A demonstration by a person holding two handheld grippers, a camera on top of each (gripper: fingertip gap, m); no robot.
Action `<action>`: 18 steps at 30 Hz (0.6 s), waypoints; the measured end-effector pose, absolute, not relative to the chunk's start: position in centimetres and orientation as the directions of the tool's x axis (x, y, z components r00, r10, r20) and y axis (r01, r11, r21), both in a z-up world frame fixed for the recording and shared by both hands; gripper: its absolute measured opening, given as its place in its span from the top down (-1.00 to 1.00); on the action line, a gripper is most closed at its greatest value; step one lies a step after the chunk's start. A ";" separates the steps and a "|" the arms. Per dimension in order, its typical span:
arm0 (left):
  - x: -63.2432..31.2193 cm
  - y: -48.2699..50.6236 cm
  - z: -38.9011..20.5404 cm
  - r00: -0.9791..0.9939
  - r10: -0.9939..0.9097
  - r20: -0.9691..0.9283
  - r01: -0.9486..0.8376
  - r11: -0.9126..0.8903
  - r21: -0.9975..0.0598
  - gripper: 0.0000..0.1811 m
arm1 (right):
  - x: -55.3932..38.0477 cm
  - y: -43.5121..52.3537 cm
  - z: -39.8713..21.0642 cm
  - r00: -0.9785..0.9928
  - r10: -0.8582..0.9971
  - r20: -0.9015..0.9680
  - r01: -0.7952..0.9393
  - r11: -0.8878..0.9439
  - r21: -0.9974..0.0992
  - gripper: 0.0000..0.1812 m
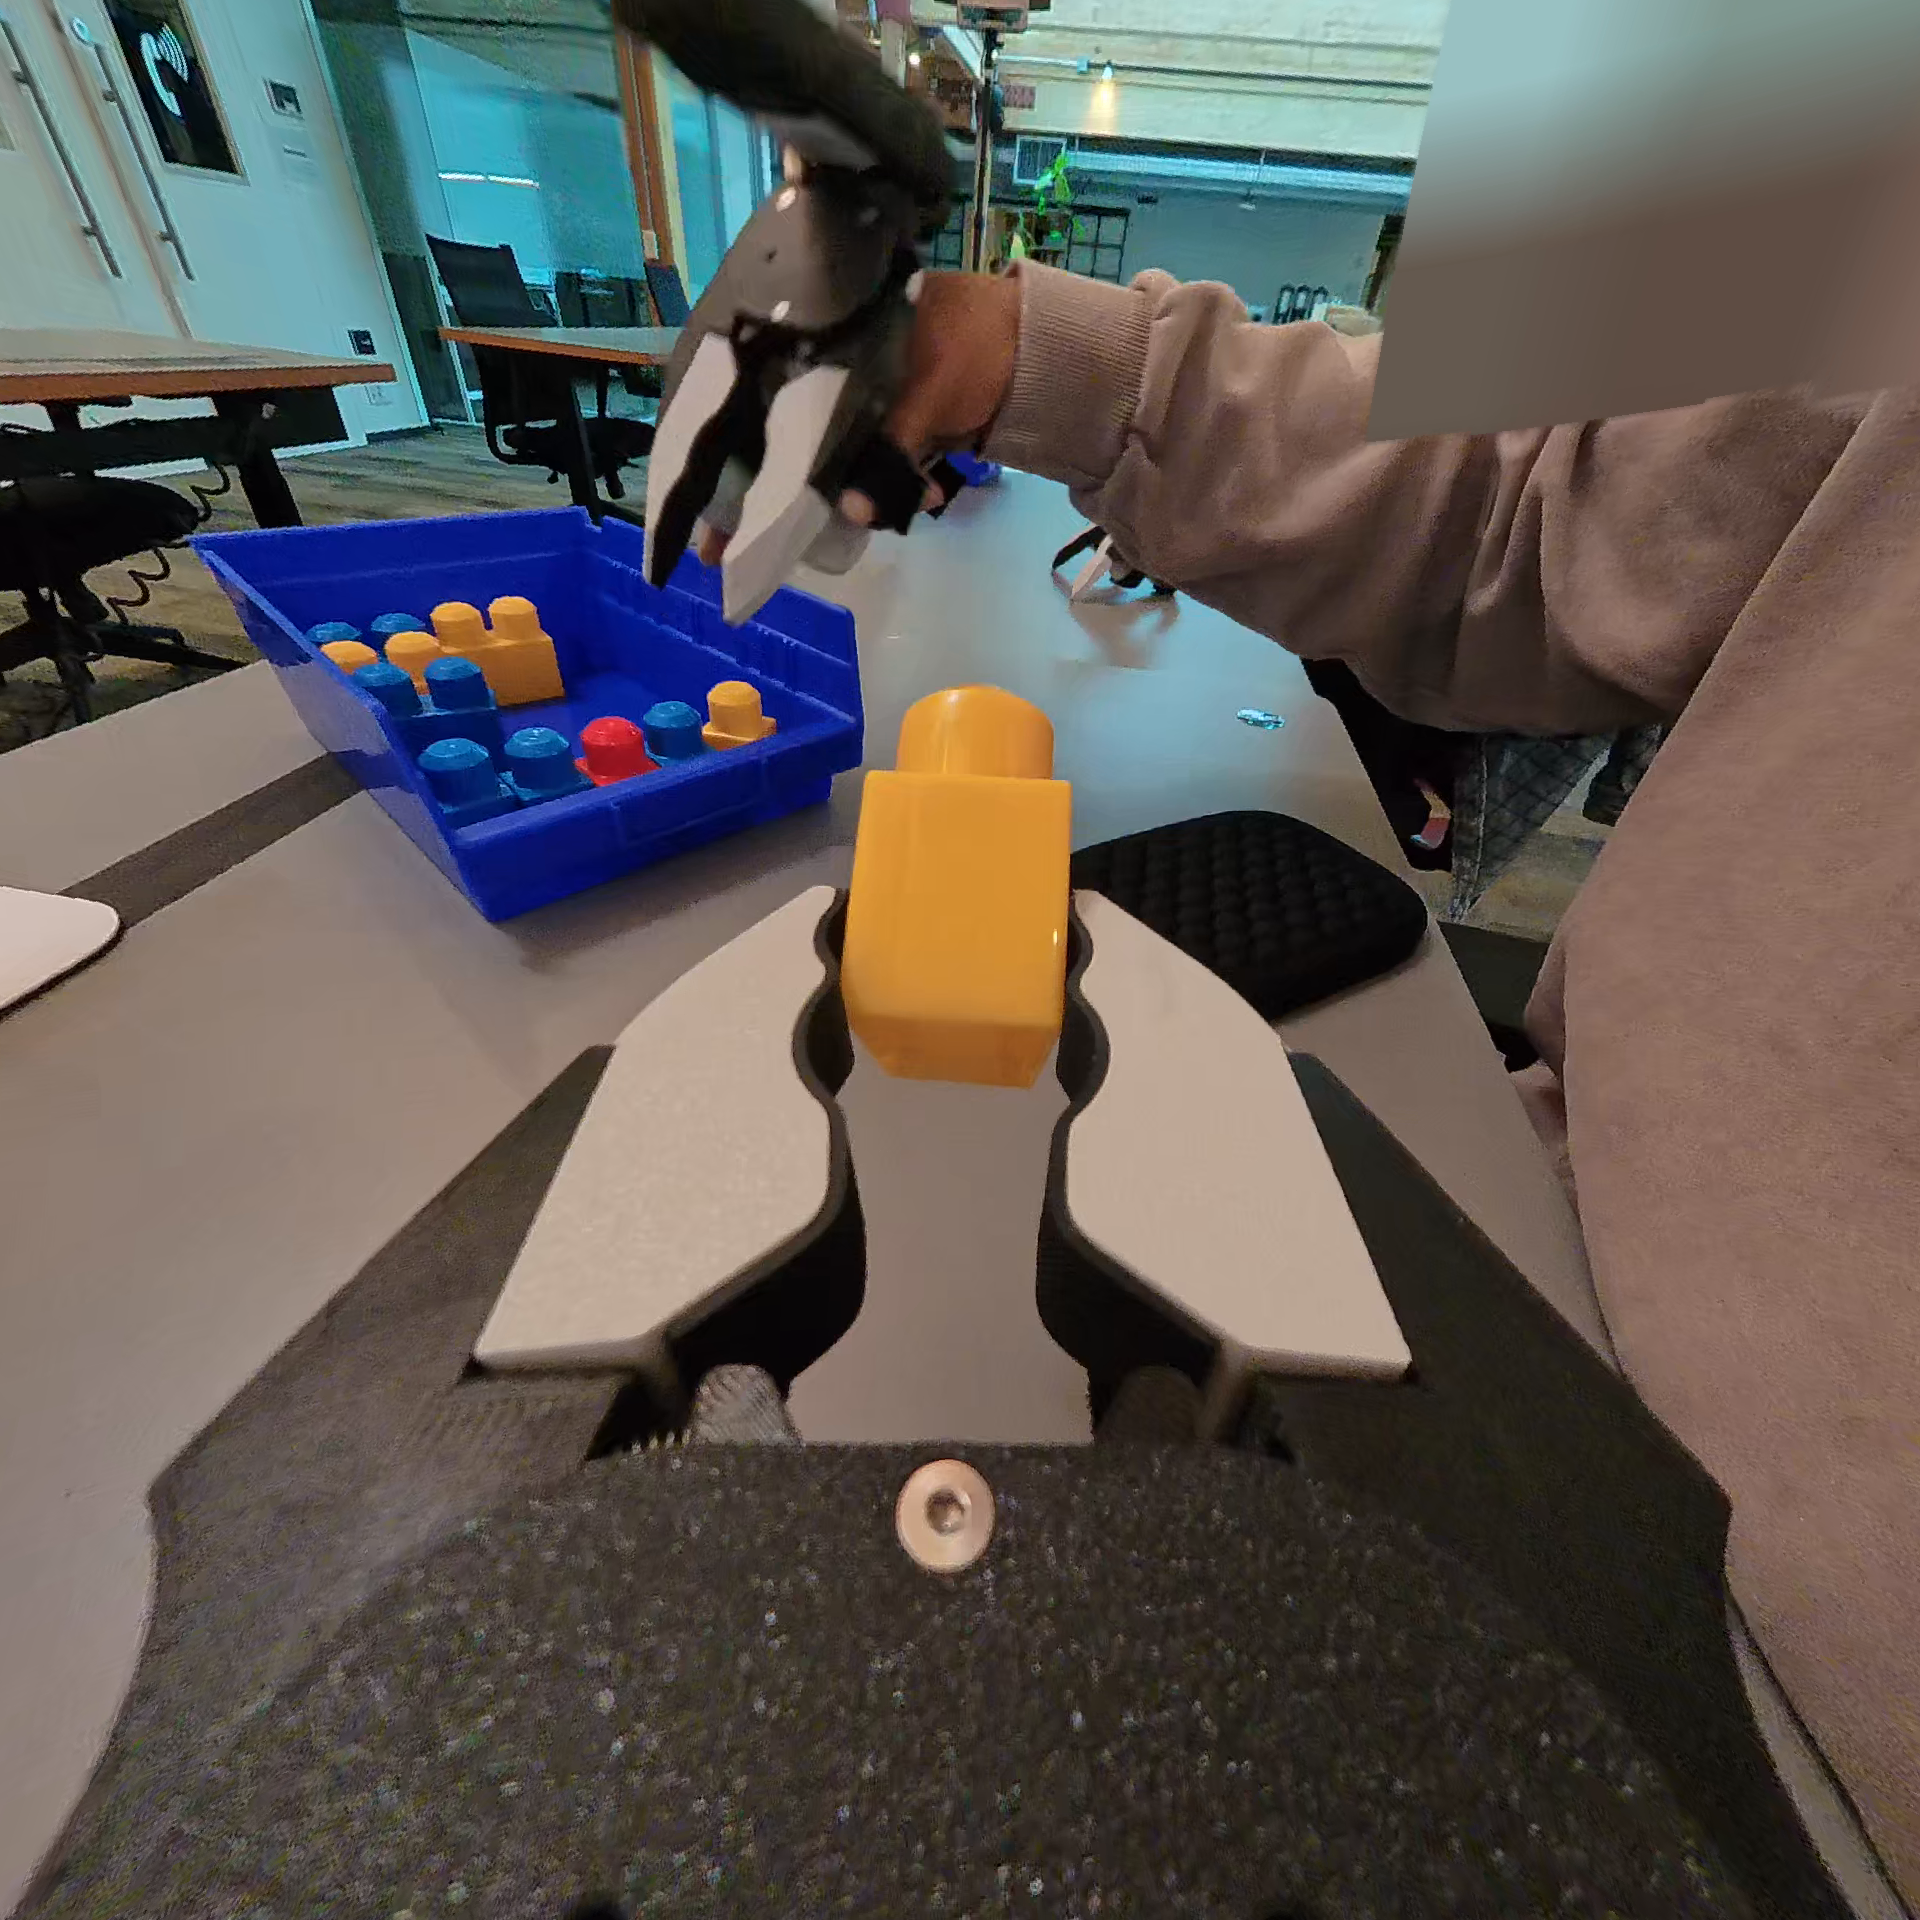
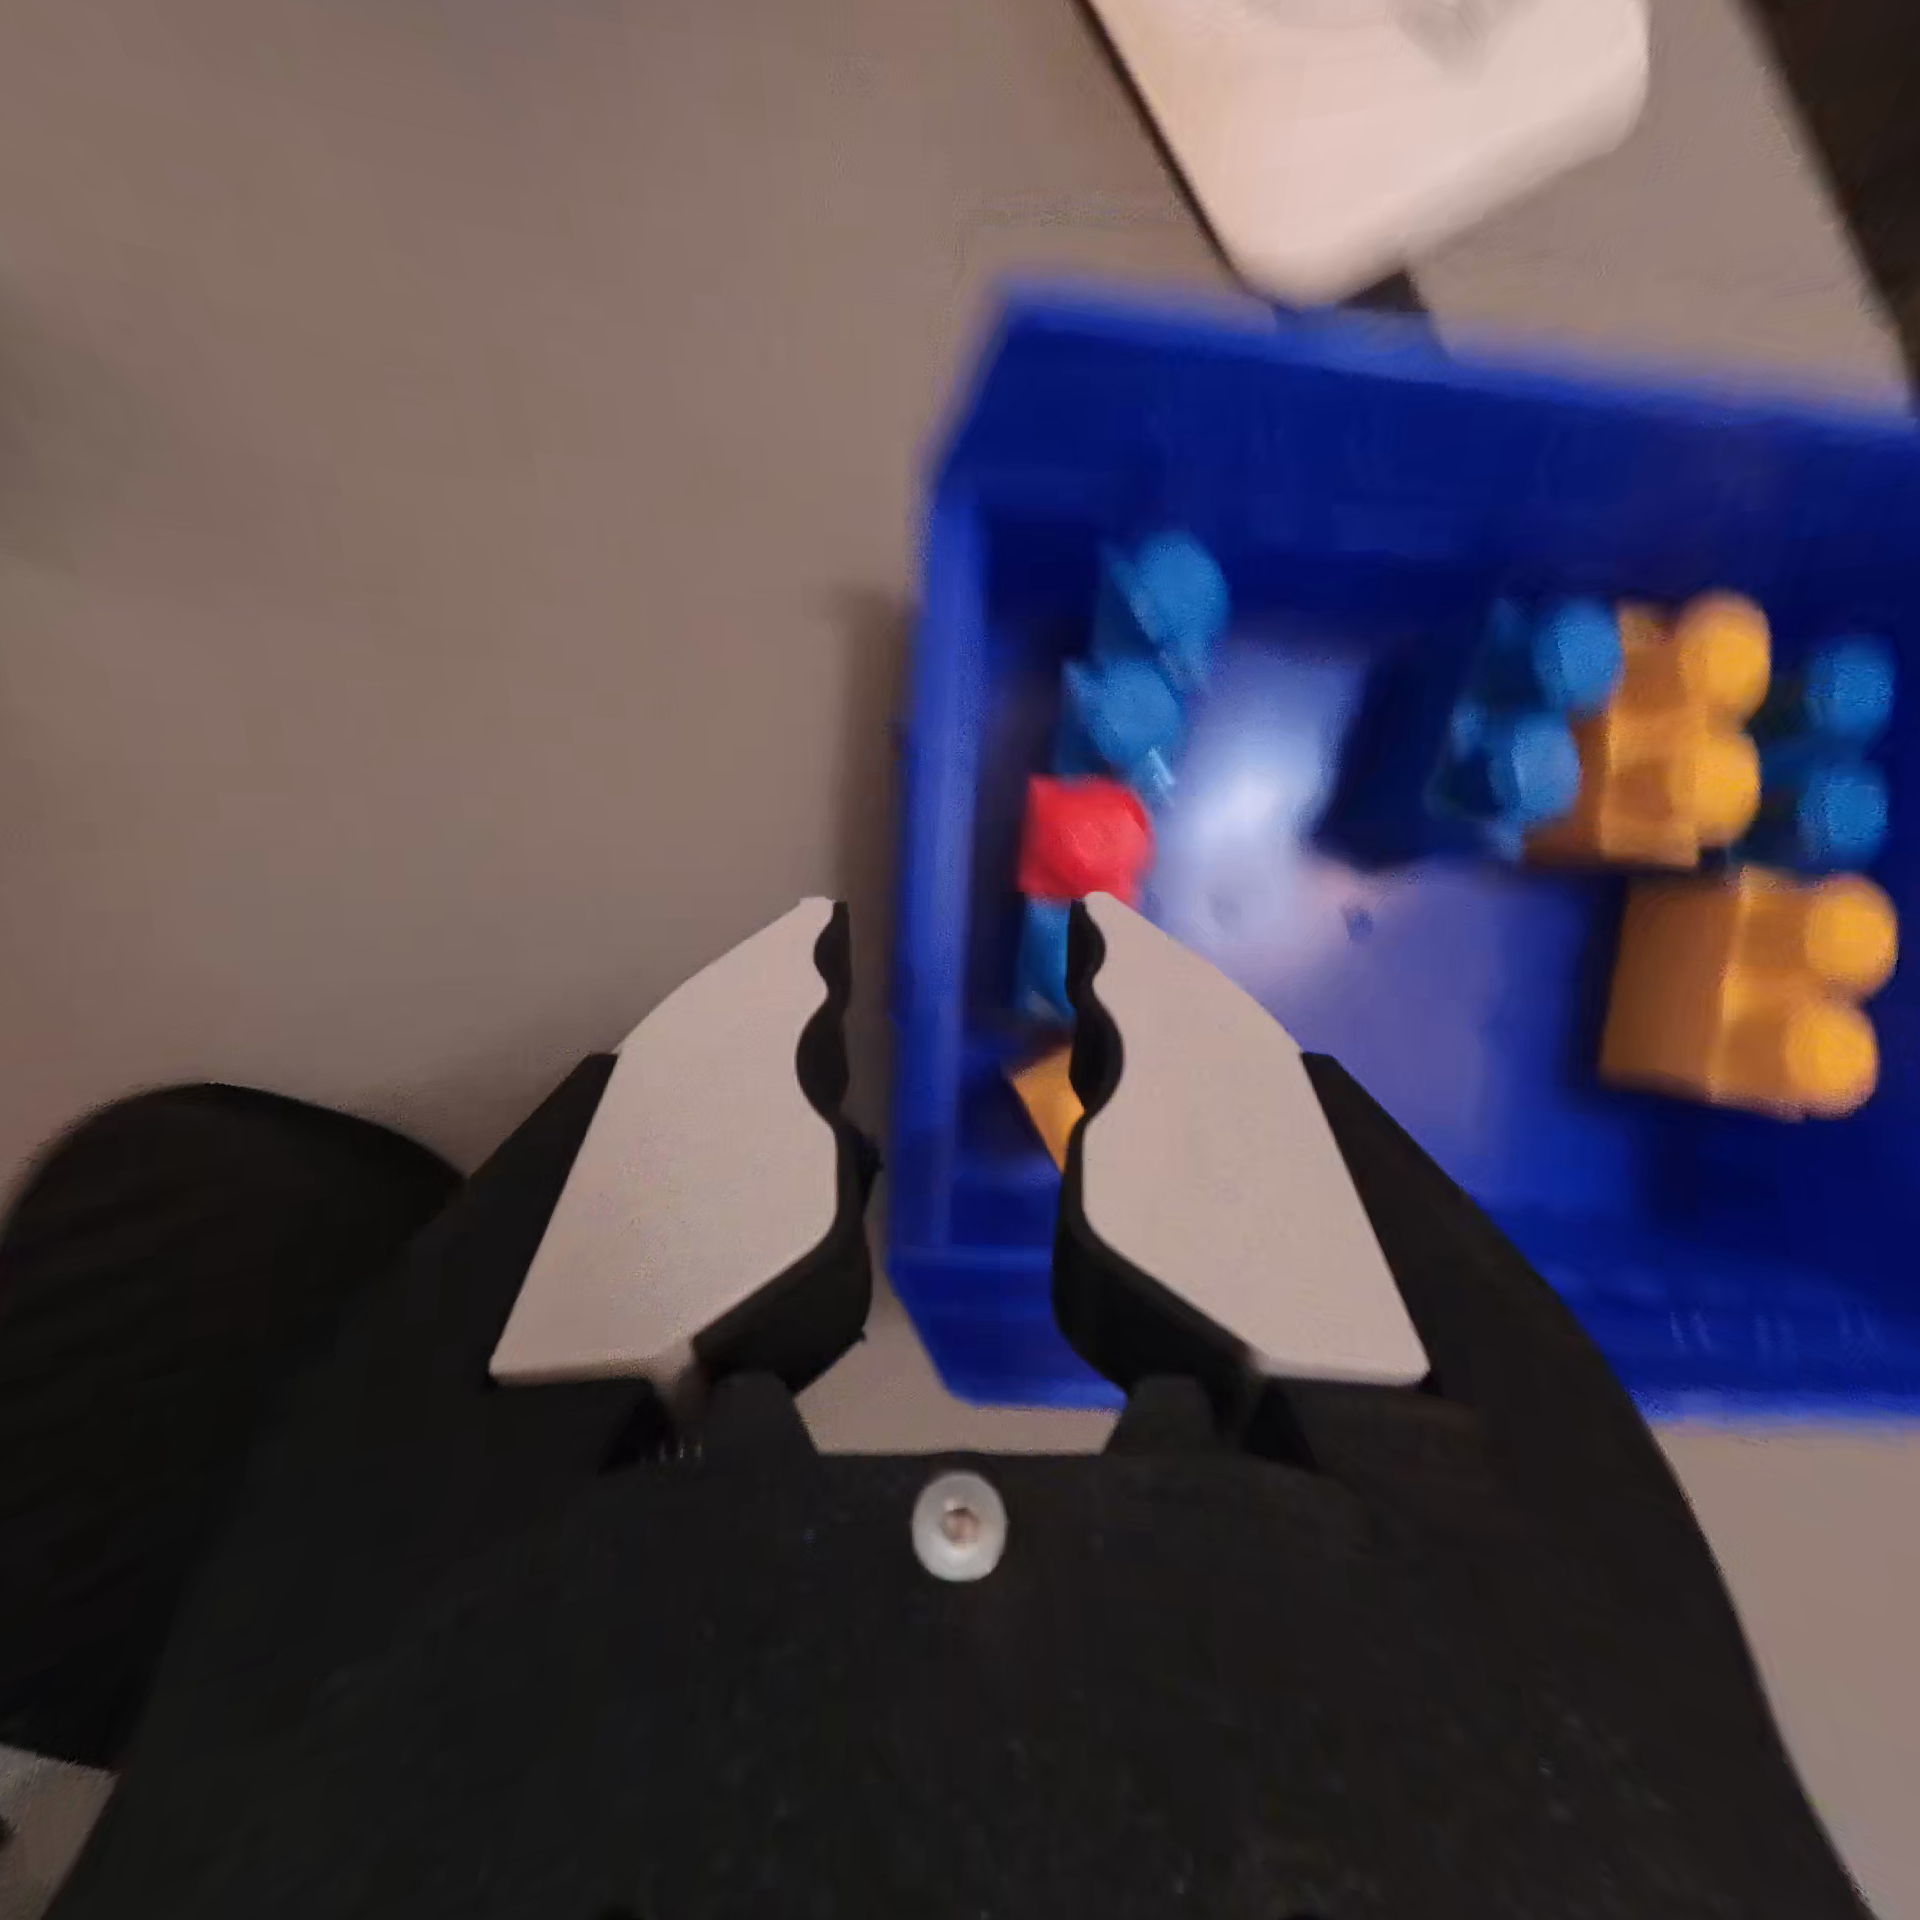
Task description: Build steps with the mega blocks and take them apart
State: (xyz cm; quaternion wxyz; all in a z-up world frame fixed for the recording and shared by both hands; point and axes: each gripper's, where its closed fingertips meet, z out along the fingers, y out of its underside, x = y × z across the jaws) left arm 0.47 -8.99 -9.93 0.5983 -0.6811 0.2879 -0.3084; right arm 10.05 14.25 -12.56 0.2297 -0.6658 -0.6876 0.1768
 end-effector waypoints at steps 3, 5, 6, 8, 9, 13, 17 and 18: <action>0.6 -8.9 -9.8 0.635 -0.766 0.099 0.006 -0.124 -0.992 0.59 | 6.6 5.7 -8.2 -0.272 0.962 0.039 0.619 0.206 -0.758 0.53; 0.7 -9.0 -9.6 0.626 -0.771 0.119 0.031 -0.128 -0.991 0.59 | 5.3 0.3 -6.9 -0.398 0.917 -0.015 0.517 0.210 -0.830 0.50; 0.7 -9.0 -9.6 0.623 -0.772 0.126 0.041 -0.129 -0.991 0.59 | 4.8 -1.8 -6.8 -0.441 0.897 -0.041 0.489 0.201 -0.849 0.49; 0.8 -9.0 -9.4 0.618 -0.774 0.133 0.054 -0.127 -0.990 0.59 | 4.0 -4.6 -7.9 -0.488 0.871 -0.062 0.483 0.210 -0.850 0.46; 0.9 -9.0 -9.4 0.616 -0.776 0.138 0.061 -0.128 -0.990 0.59 | 3.6 -5.7 -8.6 -0.504 0.861 -0.071 0.483 0.213 -0.849 0.44; 0.9 -9.1 -9.2 0.608 -0.780 0.149 0.077 -0.129 -0.989 0.59 | 2.0 -8.9 -9.7 -0.553 0.822 -0.136 0.452 0.158 -0.878 0.59; 0.7 -8.9 -9.1 0.617 -0.770 0.162 0.097 -0.130 -0.987 0.59 | 1.6 -8.7 -9.2 -0.566 0.819 -0.097 0.434 0.195 -0.880 0.68; 0.7 -8.7 -9.2 0.636 -0.757 0.153 0.090 -0.124 -0.988 0.59 | 1.9 -8.3 -9.1 -0.574 0.815 -0.085 0.451 0.227 -0.863 0.68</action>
